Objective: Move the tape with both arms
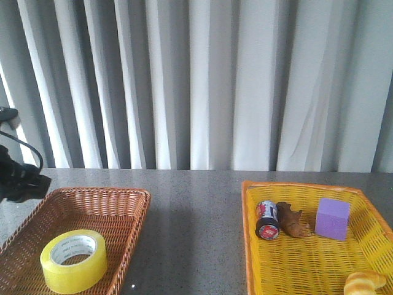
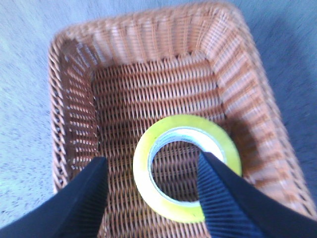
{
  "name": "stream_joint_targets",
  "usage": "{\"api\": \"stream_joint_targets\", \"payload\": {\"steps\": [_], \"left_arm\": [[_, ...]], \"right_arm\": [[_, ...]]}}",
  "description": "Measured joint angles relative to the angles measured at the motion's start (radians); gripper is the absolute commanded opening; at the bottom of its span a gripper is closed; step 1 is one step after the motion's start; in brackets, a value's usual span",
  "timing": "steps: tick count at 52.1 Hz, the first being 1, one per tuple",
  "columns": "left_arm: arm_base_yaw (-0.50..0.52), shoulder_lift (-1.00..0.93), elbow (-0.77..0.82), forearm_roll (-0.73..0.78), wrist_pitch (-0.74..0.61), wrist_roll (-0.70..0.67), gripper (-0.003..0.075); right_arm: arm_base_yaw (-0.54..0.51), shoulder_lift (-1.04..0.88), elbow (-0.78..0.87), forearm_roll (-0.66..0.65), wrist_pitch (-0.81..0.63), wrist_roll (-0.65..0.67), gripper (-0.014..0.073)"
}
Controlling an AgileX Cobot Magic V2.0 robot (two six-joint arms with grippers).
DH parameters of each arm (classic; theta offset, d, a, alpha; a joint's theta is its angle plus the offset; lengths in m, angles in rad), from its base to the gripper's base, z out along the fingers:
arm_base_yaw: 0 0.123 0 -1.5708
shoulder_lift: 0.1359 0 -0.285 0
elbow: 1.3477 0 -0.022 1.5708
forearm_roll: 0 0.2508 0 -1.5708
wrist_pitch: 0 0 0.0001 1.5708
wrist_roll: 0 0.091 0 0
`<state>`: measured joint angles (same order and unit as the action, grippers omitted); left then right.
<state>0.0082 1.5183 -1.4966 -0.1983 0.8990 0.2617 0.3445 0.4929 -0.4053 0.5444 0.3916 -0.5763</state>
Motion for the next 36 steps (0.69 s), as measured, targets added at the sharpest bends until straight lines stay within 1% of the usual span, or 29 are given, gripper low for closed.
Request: {"api": "stream_joint_targets", "payload": {"steps": [4,12,16,23,29,36], "left_arm": [[0.000,-0.086,0.000,0.000,0.041,-0.009,0.0283],[0.000,-0.256,-0.001,-0.018,0.134,-0.013,0.0083],[0.000,-0.344,0.023,-0.040,0.142,-0.007,-0.0011],[0.000,-0.505,0.145,-0.085,0.097,0.000,-0.0008],[0.000,-0.647,0.326,-0.136,0.020,0.008,-0.0008],[0.000,-0.805,0.551,-0.157,-0.088,0.011,-0.0008]], "right_arm": [[0.000,0.000,0.000,0.000,0.000,0.000,-0.0005],[0.000,0.000,0.000,0.001,0.000,0.000,-0.0005],[0.000,0.000,0.000,0.002,-0.007,0.000,-0.0005],[0.000,0.000,0.000,0.005,-0.045,0.017,-0.0005],[0.000,0.000,0.000,0.007,-0.085,0.054,-0.0005],[0.000,0.000,0.000,0.008,-0.097,0.088,-0.0005]]}}
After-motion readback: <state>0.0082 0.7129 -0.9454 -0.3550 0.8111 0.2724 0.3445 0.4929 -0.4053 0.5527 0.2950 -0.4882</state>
